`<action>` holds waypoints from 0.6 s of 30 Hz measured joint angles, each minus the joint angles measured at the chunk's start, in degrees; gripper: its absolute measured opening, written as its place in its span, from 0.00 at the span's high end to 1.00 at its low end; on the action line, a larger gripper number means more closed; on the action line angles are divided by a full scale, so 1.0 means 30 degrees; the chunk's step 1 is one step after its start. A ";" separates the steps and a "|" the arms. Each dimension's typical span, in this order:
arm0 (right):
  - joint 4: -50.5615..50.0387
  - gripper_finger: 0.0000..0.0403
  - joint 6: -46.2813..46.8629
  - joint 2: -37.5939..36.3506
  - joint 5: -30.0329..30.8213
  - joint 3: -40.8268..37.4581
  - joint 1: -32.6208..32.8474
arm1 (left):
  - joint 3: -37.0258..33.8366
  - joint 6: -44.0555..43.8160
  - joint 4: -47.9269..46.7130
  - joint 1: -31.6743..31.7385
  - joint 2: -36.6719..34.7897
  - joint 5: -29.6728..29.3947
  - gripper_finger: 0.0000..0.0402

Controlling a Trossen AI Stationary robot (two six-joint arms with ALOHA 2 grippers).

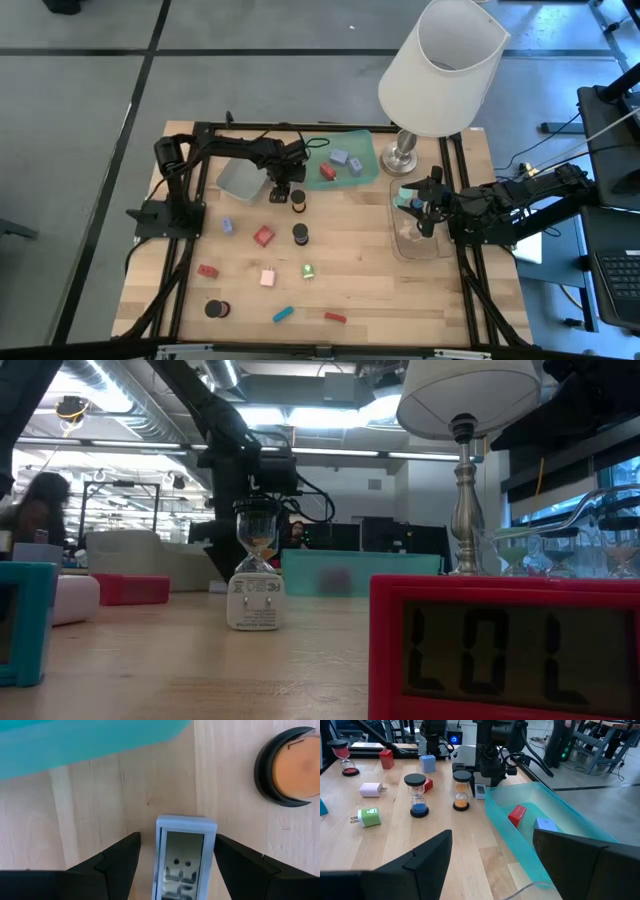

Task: Pick & Place Office items
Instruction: Put the white digital clock into the gray bin

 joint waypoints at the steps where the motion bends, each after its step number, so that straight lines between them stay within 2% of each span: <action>1: 0.0005 0.30 0.0000 0.0000 0.0000 0.0000 -0.0001 | 0.0009 0.0030 0.0000 -0.0006 0.0081 -0.0057 0.38; 6: 0.0005 0.30 0.0007 0.0000 0.0000 0.0000 0.0002 | -0.0001 0.0091 0.0007 -0.0032 0.0011 -0.0209 0.39; 9: -0.0001 0.30 0.0000 0.0000 0.0000 0.0000 -0.0004 | -0.0020 -0.0019 -0.0054 -0.0051 -0.0058 -0.0044 0.45; 14: 0.0004 0.30 -0.0007 0.0000 0.0000 0.0000 0.0002 | -0.0020 -0.0627 -0.0095 -0.0051 -0.0078 0.0066 0.62; 18: 0.0005 0.30 -0.0007 0.0000 0.0007 0.0000 0.0002 | -0.0054 -0.1274 -0.0139 -0.0051 -0.0215 0.0095 0.63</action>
